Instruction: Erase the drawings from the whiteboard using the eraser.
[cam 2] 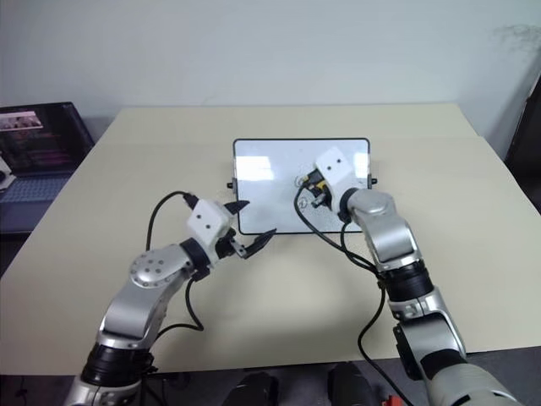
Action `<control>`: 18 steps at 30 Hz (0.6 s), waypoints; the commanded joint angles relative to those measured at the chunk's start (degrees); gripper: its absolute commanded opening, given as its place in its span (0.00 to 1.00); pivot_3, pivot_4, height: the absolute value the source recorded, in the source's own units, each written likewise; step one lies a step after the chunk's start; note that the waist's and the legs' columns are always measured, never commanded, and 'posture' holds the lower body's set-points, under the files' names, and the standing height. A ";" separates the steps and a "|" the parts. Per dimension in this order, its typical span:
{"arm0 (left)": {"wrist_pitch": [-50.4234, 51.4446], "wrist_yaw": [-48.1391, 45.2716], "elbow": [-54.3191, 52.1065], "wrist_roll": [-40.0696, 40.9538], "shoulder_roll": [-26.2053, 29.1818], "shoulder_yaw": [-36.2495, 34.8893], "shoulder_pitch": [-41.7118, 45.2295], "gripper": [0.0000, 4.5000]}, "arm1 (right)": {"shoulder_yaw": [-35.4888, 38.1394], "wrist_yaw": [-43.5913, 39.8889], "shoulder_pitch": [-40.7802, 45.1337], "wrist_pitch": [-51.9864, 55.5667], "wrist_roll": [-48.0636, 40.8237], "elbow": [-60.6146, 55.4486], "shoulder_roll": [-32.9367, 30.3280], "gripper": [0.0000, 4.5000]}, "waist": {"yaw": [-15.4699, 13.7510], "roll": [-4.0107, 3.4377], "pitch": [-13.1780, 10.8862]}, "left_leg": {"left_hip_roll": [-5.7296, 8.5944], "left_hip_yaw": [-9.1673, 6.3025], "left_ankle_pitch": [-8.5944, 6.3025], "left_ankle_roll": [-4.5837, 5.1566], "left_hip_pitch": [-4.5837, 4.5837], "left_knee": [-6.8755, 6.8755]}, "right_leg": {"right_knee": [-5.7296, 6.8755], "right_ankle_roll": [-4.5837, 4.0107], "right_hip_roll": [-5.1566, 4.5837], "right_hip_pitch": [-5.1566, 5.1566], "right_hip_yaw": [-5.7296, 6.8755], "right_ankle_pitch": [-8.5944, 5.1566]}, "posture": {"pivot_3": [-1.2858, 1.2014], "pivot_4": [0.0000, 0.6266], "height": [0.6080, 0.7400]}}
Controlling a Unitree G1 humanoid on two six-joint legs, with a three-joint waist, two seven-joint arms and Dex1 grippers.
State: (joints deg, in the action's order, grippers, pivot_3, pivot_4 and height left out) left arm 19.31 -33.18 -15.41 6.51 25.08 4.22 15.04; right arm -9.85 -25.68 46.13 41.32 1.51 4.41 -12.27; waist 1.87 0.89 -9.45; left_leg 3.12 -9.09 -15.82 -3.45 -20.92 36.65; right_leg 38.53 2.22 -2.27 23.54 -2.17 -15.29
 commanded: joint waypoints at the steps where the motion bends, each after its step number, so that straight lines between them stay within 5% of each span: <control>1: -1.29 0.48 -1.42 0.01 0.16 -0.73 0.18 1.00 | 0.85 0.92 3.06 -3.28 -0.24 -0.29 0.40 0.22 | -0.01 0.00 0.00 | 0.00 -0.01 0.00 0.00 0.00 0.00 | 0.00 0.00 0.00 0.00 0.00 0.00 | 0.52 0.24 1.00; 18: -0.99 0.97 -2.14 -0.02 0.07 -0.48 0.15 1.00 | -1.15 -1.00 -0.43 -1.08 1.12 -1.97 -5.32 0.22 | -0.05 0.00 -0.01 | 0.00 0.01 -0.01 0.01 -0.01 -0.01 | -0.05 0.00 0.00 -0.02 0.00 0.00 | 0.52 0.24 1.00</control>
State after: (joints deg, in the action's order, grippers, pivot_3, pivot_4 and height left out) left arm 19.21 -32.53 -15.42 6.36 25.01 4.26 14.57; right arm -11.11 -26.25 45.14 40.00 2.92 4.89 -17.30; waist 1.82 0.89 -9.45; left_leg 3.12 -9.07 -15.82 -3.44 -20.93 36.64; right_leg 38.49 2.22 -2.27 23.52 -2.18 -15.29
